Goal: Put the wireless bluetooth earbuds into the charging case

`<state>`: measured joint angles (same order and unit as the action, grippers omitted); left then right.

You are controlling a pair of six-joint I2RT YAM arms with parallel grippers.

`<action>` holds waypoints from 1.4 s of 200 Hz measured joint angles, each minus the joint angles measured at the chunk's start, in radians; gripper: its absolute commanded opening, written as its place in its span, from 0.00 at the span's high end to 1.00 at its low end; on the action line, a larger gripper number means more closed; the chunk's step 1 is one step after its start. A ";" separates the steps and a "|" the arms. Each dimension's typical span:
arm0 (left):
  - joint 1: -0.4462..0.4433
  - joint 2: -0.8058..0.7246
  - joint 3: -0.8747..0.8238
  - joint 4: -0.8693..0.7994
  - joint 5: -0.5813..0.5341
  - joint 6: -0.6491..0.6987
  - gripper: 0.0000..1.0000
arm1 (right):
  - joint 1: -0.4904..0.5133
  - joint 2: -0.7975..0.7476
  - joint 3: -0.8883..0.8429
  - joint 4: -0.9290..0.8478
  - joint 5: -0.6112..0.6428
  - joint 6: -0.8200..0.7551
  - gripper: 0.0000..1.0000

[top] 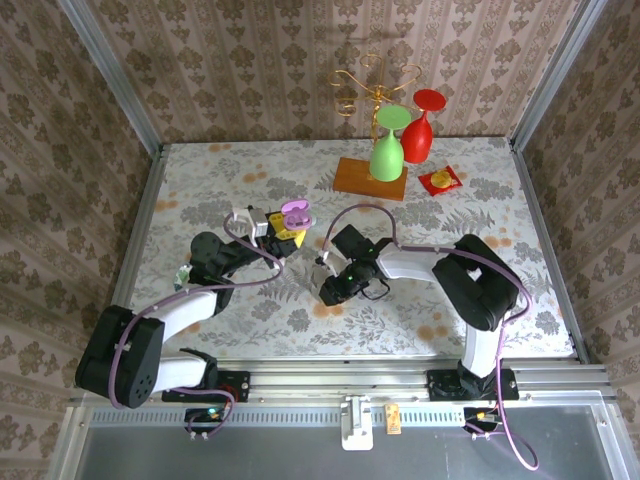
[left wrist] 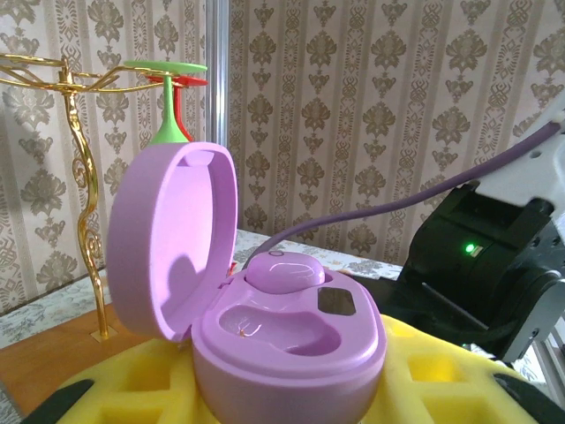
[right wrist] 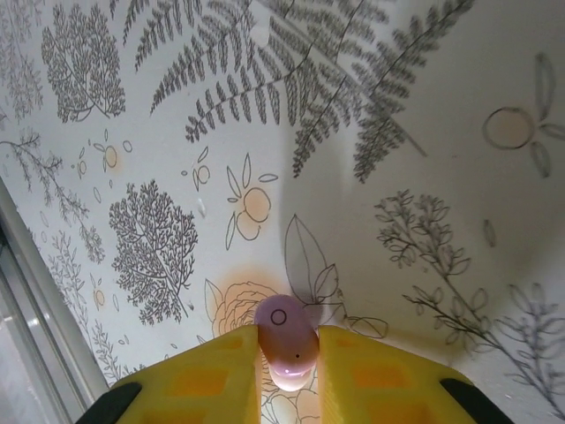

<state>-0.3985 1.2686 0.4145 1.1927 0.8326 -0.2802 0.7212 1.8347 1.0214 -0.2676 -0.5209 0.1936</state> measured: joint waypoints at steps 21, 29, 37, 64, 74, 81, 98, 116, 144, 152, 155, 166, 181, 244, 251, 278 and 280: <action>0.000 0.006 0.000 0.007 -0.010 0.001 0.70 | -0.001 -0.061 -0.024 0.006 0.037 0.013 0.83; 0.000 0.007 0.000 0.010 -0.015 0.002 0.70 | -0.003 -0.087 -0.033 0.008 0.051 0.018 0.83; 0.000 0.010 0.000 0.013 -0.023 0.005 0.70 | -0.004 -0.115 -0.039 0.008 0.068 0.020 0.83; 0.000 0.016 -0.001 0.020 -0.053 0.018 0.70 | -0.010 -0.214 -0.047 0.006 0.128 0.022 0.83; 0.000 0.018 -0.004 0.023 -0.065 0.025 0.70 | -0.010 -0.254 -0.046 0.000 0.152 0.021 0.83; 0.000 0.019 -0.008 0.026 -0.074 0.031 0.70 | -0.010 -0.282 -0.044 -0.007 0.169 0.020 0.83; 0.000 0.023 -0.018 0.027 -0.100 0.048 0.70 | -0.010 -0.335 -0.021 -0.037 0.209 0.014 0.84; 0.000 0.031 -0.024 0.027 -0.124 0.065 0.70 | -0.010 -0.373 0.027 -0.072 0.244 0.003 0.83; 0.000 0.046 -0.029 0.028 -0.151 0.085 0.70 | -0.009 -0.415 0.125 -0.108 0.288 -0.025 0.83; 0.000 0.051 -0.029 0.028 -0.156 0.092 0.70 | -0.008 -0.429 0.147 -0.112 0.295 -0.034 0.83; 0.000 0.052 -0.030 0.028 -0.158 0.092 0.70 | -0.007 -0.435 0.155 -0.113 0.298 -0.035 0.82; 0.000 0.058 -0.031 0.028 -0.161 0.097 0.70 | -0.003 -0.448 0.190 -0.119 0.306 -0.043 0.82; 0.000 0.065 -0.034 0.028 -0.161 0.103 0.70 | 0.011 -0.449 0.248 -0.122 0.314 -0.059 0.82; 0.000 0.080 -0.035 0.028 -0.160 0.118 0.70 | 0.066 -0.331 0.410 -0.057 0.334 -0.087 0.83; 0.000 0.080 -0.035 0.028 -0.160 0.118 0.70 | 0.066 -0.312 0.417 -0.048 0.335 -0.087 0.82; 0.000 0.080 -0.035 0.028 -0.160 0.118 0.70 | 0.069 -0.253 0.434 -0.024 0.344 -0.087 0.82; 0.000 0.080 -0.035 0.028 -0.160 0.118 0.70 | 0.069 -0.249 0.435 -0.023 0.345 -0.087 0.82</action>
<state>-0.3988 1.3483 0.3798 1.2209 0.6727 -0.1623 0.7902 1.5856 1.4563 -0.2905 -0.1757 0.1070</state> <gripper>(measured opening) 0.361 0.177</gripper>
